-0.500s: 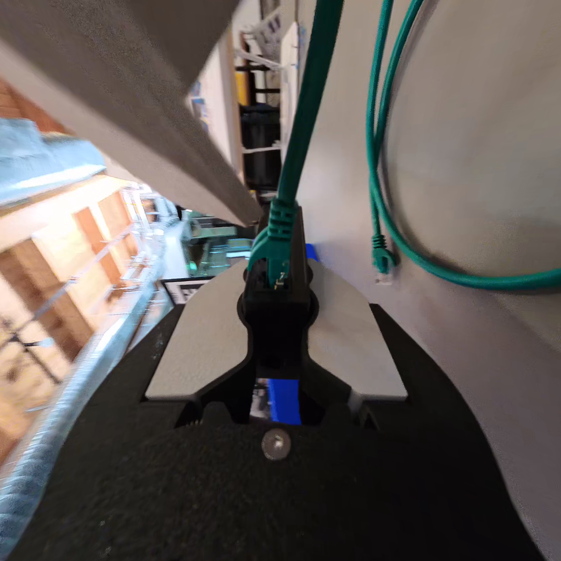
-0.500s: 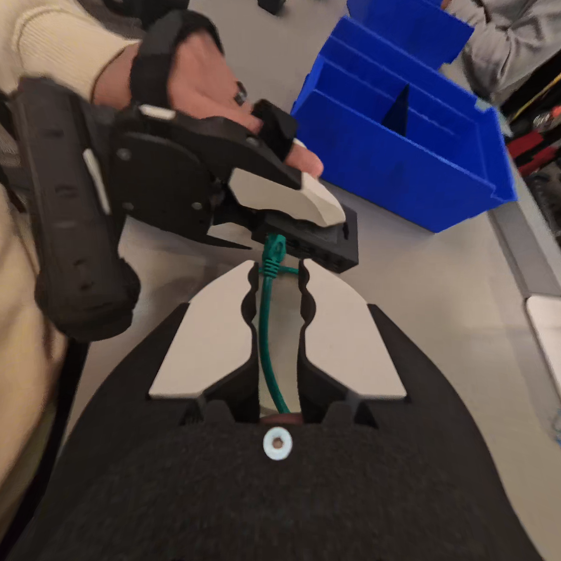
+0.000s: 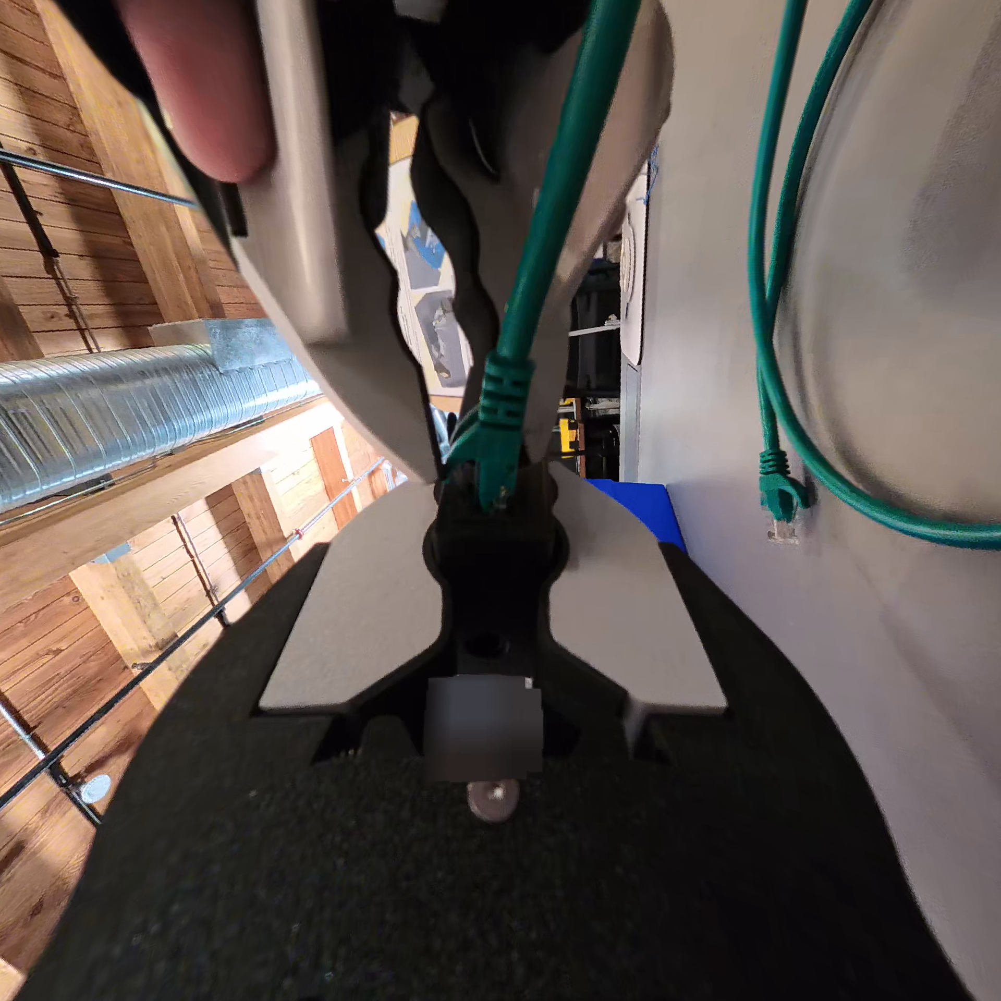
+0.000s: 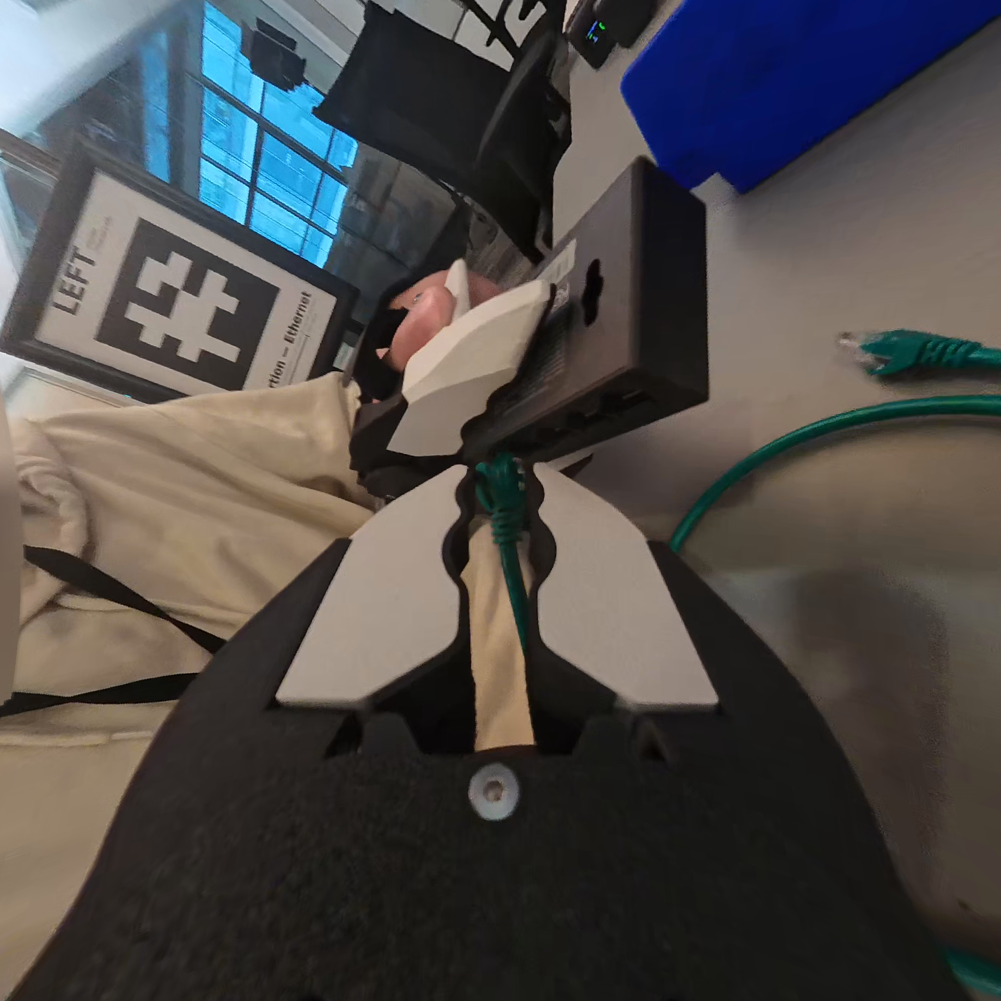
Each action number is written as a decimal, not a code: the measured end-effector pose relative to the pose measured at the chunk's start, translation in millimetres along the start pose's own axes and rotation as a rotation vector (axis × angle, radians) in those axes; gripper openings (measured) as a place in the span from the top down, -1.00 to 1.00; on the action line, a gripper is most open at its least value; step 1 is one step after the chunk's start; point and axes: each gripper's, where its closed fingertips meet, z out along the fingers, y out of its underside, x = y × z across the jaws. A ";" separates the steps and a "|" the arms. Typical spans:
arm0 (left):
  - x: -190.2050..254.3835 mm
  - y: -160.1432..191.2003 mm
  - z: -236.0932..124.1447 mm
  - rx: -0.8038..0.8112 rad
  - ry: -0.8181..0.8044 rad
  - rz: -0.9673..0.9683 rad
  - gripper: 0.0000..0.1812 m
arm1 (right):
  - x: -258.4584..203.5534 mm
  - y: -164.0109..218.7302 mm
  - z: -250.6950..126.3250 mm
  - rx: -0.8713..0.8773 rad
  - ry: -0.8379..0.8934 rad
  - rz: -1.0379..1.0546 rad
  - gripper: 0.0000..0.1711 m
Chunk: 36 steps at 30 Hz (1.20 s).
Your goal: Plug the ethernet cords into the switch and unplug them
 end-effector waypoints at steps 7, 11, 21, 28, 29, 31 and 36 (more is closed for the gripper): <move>-4.2 -8.5 -5.1 0.054 -0.057 0.027 0.67 | -5.0 8.8 1.3 0.016 -0.146 0.121 0.81; -4.6 -10.9 -9.2 0.057 -0.088 0.046 0.68 | -3.8 15.8 4.7 0.008 -0.150 0.094 0.83; -10.8 -14.8 -14.9 0.062 -0.115 0.063 0.67 | -7.1 20.8 5.5 -0.001 -0.071 -0.053 0.85; 4.7 -9.9 -4.5 0.027 0.006 -0.024 0.68 | 1.7 8.4 -0.1 0.028 0.146 -0.151 0.83; 6.7 -9.0 -3.7 0.023 0.022 -0.042 0.68 | 0.4 7.2 -1.7 0.030 0.197 -0.204 0.82; 17.1 -3.4 -0.7 -0.010 0.075 -0.064 0.68 | 2.8 8.2 -4.5 0.024 0.340 -0.363 0.72; 28.4 -0.6 0.7 -0.040 0.137 -0.094 0.68 | 21.6 13.5 -3.9 -0.045 0.618 -0.675 0.73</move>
